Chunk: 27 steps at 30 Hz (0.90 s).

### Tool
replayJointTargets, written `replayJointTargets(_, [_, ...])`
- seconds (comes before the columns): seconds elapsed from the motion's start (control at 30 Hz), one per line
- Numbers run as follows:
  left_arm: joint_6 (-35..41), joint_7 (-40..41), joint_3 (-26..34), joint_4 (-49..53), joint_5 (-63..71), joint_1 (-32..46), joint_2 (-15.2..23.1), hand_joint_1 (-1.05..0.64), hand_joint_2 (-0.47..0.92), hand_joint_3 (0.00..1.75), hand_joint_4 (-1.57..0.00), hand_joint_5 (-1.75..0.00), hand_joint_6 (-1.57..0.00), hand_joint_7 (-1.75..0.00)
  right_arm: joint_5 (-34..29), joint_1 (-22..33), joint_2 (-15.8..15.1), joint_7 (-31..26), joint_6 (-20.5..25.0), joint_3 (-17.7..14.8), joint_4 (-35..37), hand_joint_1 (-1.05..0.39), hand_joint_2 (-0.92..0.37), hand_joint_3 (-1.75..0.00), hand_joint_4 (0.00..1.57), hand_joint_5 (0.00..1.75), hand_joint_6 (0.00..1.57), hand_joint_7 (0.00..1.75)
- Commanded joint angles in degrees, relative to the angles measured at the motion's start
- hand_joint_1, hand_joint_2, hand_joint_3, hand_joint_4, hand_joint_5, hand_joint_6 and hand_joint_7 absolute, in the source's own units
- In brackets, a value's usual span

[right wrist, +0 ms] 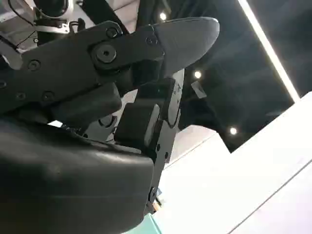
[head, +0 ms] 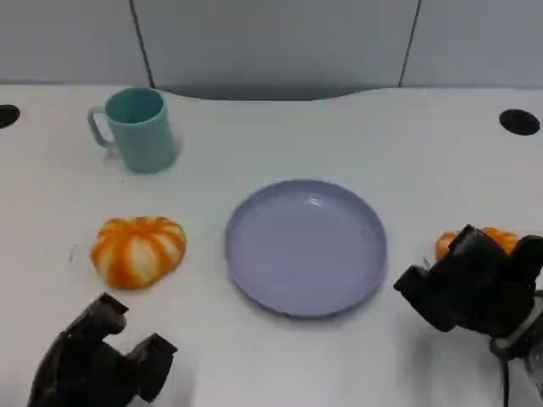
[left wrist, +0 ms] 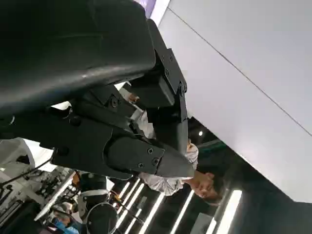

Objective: Grasp the bread from the table and place it into the plate.

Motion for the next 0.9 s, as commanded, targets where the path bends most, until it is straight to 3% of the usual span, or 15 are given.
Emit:
replayJointTargets(0.03, [0.01, 1.29, 0.62, -0.79, 0.16, 0.44, 0.38, -0.65, 0.86, 0.00, -0.96, -1.42, -0.89, -0.82, -0.52, -0.43, -1.15, 0.20, -0.03, 0.53, -0.39, -0.55, -0.92, -0.15, 1.02, 1.30, 1.35, 0.02])
replayJointTargets(0.1, [0.20, 1.22, 0.70, -0.66, 0.08, 0.38, 0.37, -0.66, 0.86, 0.00, -0.96, -1.42, -0.89, -0.82, -0.43, -0.70, -1.19, 0.62, 1.20, 0.54, 0.09, -0.55, -0.92, -0.15, 1.03, 1.29, 1.36, 0.03])
replayJointTargets(0.13, [0.25, 1.12, 0.68, -0.49, 0.10, 0.31, 0.42, -0.64, 0.87, 0.00, -0.95, -1.45, -0.87, -0.84, -0.21, -0.76, -1.13, 0.50, 2.11, 0.32, 0.38, -0.52, -0.92, -0.11, 1.06, 1.15, 1.32, 0.02])
replayJointTargets(0.2, [-0.07, 1.16, 0.70, -0.41, 0.21, 0.31, 0.36, -0.64, 0.87, 0.00, -0.94, -1.48, -0.85, -0.87, 0.08, -0.68, -0.99, 0.11, 2.88, -0.07, 0.52, -0.50, -0.92, -0.09, 1.11, 1.05, 1.32, 0.02])
replayJointTargets(0.27, [-0.32, 1.46, 0.73, -0.60, 0.33, 0.46, 0.27, -0.65, 0.88, 0.00, -0.93, -1.48, -0.84, -0.89, 0.30, -0.50, -0.76, -0.11, 2.63, -0.38, 0.24, -0.49, -0.92, -0.09, 1.13, 1.04, 1.31, 0.01])
replayJointTargets(0.3, [-0.34, 1.67, 0.78, -0.77, 0.29, 0.58, 0.16, -0.65, 0.88, 0.00, -0.93, -1.48, -0.84, -0.89, 0.28, -0.48, -0.67, 0.05, 2.27, -0.37, 0.06, -0.49, -0.92, -0.10, 1.09, 1.20, 1.33, 0.02])
replayJointTargets(0.33, [-0.51, 1.55, 0.82, -0.53, 0.30, 0.48, 0.16, -0.65, 0.88, 0.00, -0.94, -1.49, -0.84, -0.90, 0.38, -0.61, -0.50, 0.97, 1.97, -0.46, 0.13, -0.50, -0.92, -0.11, 1.07, 1.23, 1.34, 0.02])
replayJointTargets(0.53, [-1.68, 2.37, 0.66, -1.14, 1.07, 0.61, 0.15, -0.66, 0.87, 0.00, -0.93, -1.51, -0.82, -0.95, 0.50, -0.59, -0.07, 1.17, 0.98, -1.35, 0.87, -0.50, -0.92, -0.13, 1.11, 1.17, 1.30, 0.01])
replayJointTargets(0.57, [-5.23, 3.93, 0.57, -2.45, 2.55, 1.22, -0.60, -0.67, 0.87, 0.00, -0.93, -1.50, -0.83, -0.96, 0.04, -0.75, -0.33, 1.04, 0.25, -1.14, 0.78, -0.51, -0.92, -0.13, 1.13, 1.18, 1.33, 0.02])
replayJointTargets(0.67, [-20.13, 7.05, 0.48, -5.30, 7.40, 2.00, -3.32, -0.70, 0.91, 0.05, -0.65, -1.41, -0.75, -0.79, -0.59, -0.95, -0.74, 0.06, -2.38, -0.97, 0.27, -0.53, -0.92, -0.20, 1.15, 1.07, 1.39, 0.05])
replayJointTargets(0.7, [-26.36, 9.43, 0.39, -6.90, 9.86, 2.36, -4.55, -0.70, 0.92, 0.06, -0.61, -1.39, -0.74, -0.75, -0.35, -1.29, -0.90, 1.10, -0.37, -0.99, 0.69, -0.54, -0.92, -0.20, 1.16, 1.04, 1.41, 0.06])
replayJointTargets(0.73, [-30.58, 11.19, 0.28, -7.91, 11.56, 2.62, -5.38, -0.72, 0.92, 0.07, -0.59, -1.19, -0.78, -0.51, -0.16, -1.55, -1.01, 1.96, 1.28, -0.99, 1.05, -0.52, -0.92, -0.17, 1.15, 1.00, 1.37, 0.04])
replayJointTargets(0.77, [-36.62, 13.98, 0.07, -10.14, 14.92, 2.96, -5.97, -0.73, 0.92, 0.07, -0.59, -1.13, -0.81, -0.41, -0.23, -1.75, -1.00, 2.62, 1.47, -0.88, 1.34, -0.51, -0.92, -0.16, 1.14, 0.99, 1.36, 0.03])
replayJointTargets(0.8, [-44.92, 17.88, 0.42, -12.69, 20.32, 3.12, -6.36, -0.71, 0.92, 0.08, -0.55, -0.95, -0.82, -0.24, 0.00, -1.59, -0.56, 2.18, -1.11, -1.51, 1.34, -0.53, -0.92, -0.15, 1.13, 1.02, 1.35, 0.02])
replayJointTargets(0.9, [-58.61, 28.21, 1.88, -19.08, 34.22, 3.30, -6.41, -0.63, 0.92, 0.07, -0.50, -0.66, -0.76, -0.05, -1.04, -1.69, -0.70, 1.09, -3.48, -1.10, 1.38, -0.60, -0.92, -0.15, 1.11, 1.24, 1.40, 0.03])
